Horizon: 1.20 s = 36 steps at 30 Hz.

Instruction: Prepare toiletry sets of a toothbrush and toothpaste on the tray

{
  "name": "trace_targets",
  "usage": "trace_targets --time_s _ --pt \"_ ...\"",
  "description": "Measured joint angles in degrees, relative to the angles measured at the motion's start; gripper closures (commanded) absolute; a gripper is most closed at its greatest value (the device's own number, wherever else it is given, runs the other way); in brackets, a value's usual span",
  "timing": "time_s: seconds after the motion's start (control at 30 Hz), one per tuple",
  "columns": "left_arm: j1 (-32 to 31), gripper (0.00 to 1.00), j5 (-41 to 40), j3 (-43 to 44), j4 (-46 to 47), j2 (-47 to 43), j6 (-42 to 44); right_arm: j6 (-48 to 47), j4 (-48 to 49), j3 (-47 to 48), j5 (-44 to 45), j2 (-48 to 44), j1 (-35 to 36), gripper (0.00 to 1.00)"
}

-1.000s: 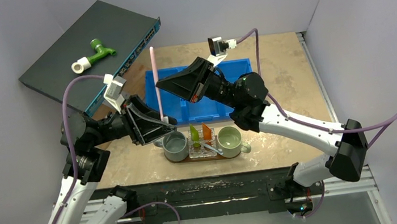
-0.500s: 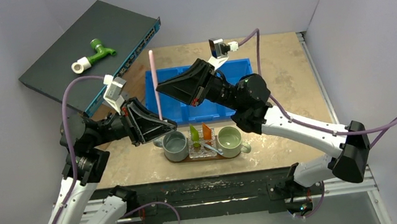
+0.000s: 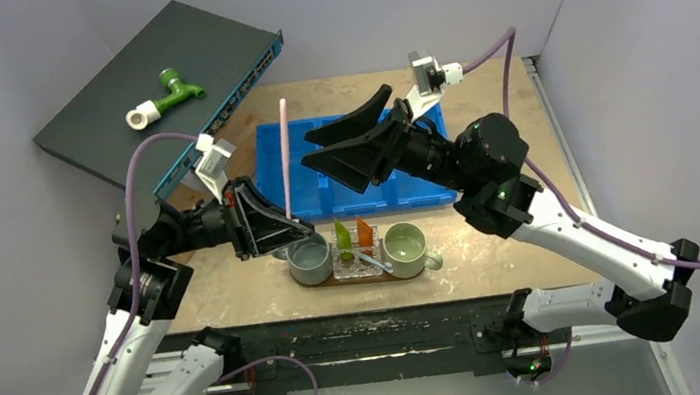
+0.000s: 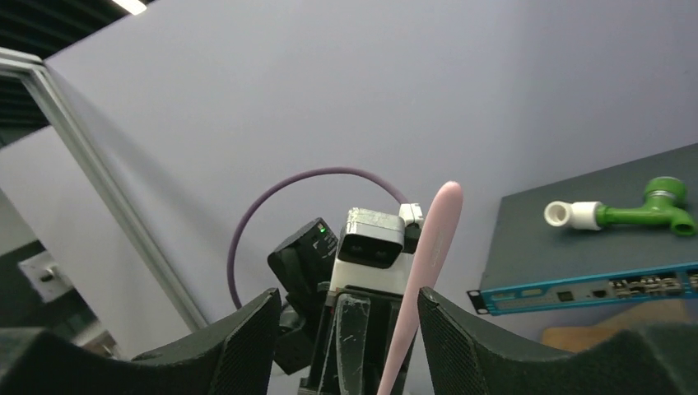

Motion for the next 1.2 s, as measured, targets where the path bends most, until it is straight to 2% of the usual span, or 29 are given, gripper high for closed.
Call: trace_targets --time_s 0.37,0.67,0.9,1.2 --pt "0.00 1.00 6.43 5.53 -20.72 2.03 16.50 -21.57 -38.10 23.93 4.37 3.23 -0.24 0.27" --pt "-0.90 1.00 9.68 6.93 -34.34 3.52 28.11 -31.87 -61.75 36.74 2.54 7.82 -4.83 0.26" --pt "-4.98 1.00 9.88 6.93 -39.36 3.74 32.48 -35.41 -71.93 37.97 -9.18 9.49 -7.32 0.29" --pt "-8.94 1.00 9.66 6.54 -41.62 4.24 34.69 -34.88 -72.57 31.98 -24.61 7.74 -8.94 0.30"
